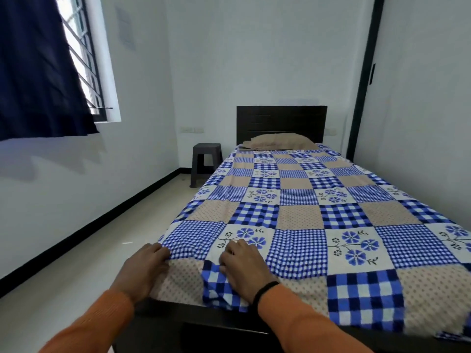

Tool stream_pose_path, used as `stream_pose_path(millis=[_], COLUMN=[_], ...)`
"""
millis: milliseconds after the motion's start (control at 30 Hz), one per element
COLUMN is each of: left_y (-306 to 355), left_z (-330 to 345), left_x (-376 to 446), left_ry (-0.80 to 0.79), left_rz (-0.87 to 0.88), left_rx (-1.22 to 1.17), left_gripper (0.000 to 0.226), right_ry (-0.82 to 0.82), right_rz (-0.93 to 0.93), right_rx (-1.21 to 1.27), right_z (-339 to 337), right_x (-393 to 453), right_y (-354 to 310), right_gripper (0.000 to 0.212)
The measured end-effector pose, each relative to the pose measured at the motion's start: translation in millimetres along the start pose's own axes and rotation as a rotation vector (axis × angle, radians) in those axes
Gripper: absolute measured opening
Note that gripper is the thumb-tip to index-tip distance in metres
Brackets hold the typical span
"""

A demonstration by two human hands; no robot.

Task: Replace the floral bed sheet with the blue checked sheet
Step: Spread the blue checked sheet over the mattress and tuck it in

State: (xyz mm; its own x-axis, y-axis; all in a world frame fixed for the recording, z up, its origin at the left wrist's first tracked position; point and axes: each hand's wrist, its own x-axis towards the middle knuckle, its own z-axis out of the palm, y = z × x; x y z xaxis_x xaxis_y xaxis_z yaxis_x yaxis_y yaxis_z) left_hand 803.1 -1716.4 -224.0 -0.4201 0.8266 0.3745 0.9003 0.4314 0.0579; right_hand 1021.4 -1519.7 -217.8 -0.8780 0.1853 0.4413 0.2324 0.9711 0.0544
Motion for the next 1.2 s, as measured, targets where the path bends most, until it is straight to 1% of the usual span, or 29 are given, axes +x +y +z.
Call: stream_pose_path(millis=[33,67,133,200,233,300,333,400,467,500,533,567,600,667,733,800,833,933,1000,1067,1133,1200], left_y=[-4.6,-7.8,-15.3,-24.8,-28.6,-42.2,-47.0,-57.8,-43.1,-27.7,-11.4,2.0,15.0,46.2,81.1,124.9,148.5,231.8,293.4,356.9,415.9,465.3], left_z=[0.1,-3.8,-14.4,-29.7,-39.8,-53.9,-60.8,-59.1,-52.2,-47.0,-39.5,-32.1,-27.5,-28.0,-33.4,-36.9,-33.4,-10.6,8.2,22.9,32.4,38.0], left_x=[1.0,1.0,0.9,0.6,-0.2,-5.9,-9.1,-12.3,-9.5,-8.3,-6.7,-3.7,-2.6,-0.7,6.8,17.3,24.7,47.3,64.4,81.3,93.1,101.9], left_ry=[-0.007,-0.019,-0.036,-0.055,-0.095,-0.228,-0.28,-0.342,-0.399,-0.42,-0.443,-0.457,-0.481,-0.495,-0.451,-0.399,-0.348,-0.198,-0.087,0.018,0.063,0.053], left_rz=[0.028,0.042,0.073,0.096,0.12,0.132,0.123,0.073,0.022,0.015,0.009,0.003,-0.006,0.012,0.055,0.182,0.255,0.459,0.562,0.611,0.641,0.646], left_rx=[0.026,0.037,0.028,0.014,0.032,0.112,0.156,0.235,0.279,0.309,0.314,0.322,0.313,0.325,0.318,0.278,0.223,-0.026,-0.164,-0.26,-0.3,-0.331], left_gripper=[0.007,0.006,0.013,0.017,0.021,0.026,0.024,0.02,0.016,0.007,0.01,0.022,0.028,0.03,0.024,0.02,0.024,0.03,0.028,0.029,0.033,0.037], right_ry=[0.005,0.026,0.045,0.045,0.048,0.001,-0.03,-0.084,-0.156,-0.193,-0.22,-0.231,-0.223,-0.158,-0.064,0.045,0.093,0.176,0.171,0.145,0.118,0.093], right_rz=[0.006,-0.002,0.007,-0.002,-0.028,-0.056,-0.054,-0.027,-0.024,-0.044,-0.079,-0.124,-0.17,-0.239,-0.237,-0.158,-0.11,0.039,0.149,0.279,0.416,0.52], right_rx=[0.002,-0.002,0.1,0.212,0.237,0.274,0.296,0.305,0.238,0.188,0.153,0.143,0.151,0.174,0.152,0.153,0.148,0.048,-0.022,-0.079,-0.103,-0.11], right_z=[1.1,2.6,-1.2,-9.4,-12.3,-13.6,-11.6,-2.7,4.4,5.8,6.0,5.7,4.5,-0.7,-9.0,-22.1,-30.3,-63.5,-90.2,-117.9,-141.3,-158.2], right_x=[1.6,3.4,5.0,3.9,2.8,-1.4,-3.0,-0.1,5.2,5.9,4.8,1.2,-5.6,-26.3,-52.1,-82.6,-100.1,-163.5,-206.6,-250.1,-290.3,-320.5], right_y=[-0.5,0.0,-0.3,-7.5,-14.0,-29.1,-35.2,-39.5,-39.8,-40.3,-41.0,-40.6,-39.1,-27.1,1.7,42.9,66.8,138.7,185.5,228.9,265.4,294.8], right_gripper=[0.012,0.013,0.006,0.011,0.01,0.008,0.008,0.01,0.006,0.006,0.008,0.011,0.014,0.019,0.018,0.016,0.015,0.014,0.019,0.031,0.046,0.052])
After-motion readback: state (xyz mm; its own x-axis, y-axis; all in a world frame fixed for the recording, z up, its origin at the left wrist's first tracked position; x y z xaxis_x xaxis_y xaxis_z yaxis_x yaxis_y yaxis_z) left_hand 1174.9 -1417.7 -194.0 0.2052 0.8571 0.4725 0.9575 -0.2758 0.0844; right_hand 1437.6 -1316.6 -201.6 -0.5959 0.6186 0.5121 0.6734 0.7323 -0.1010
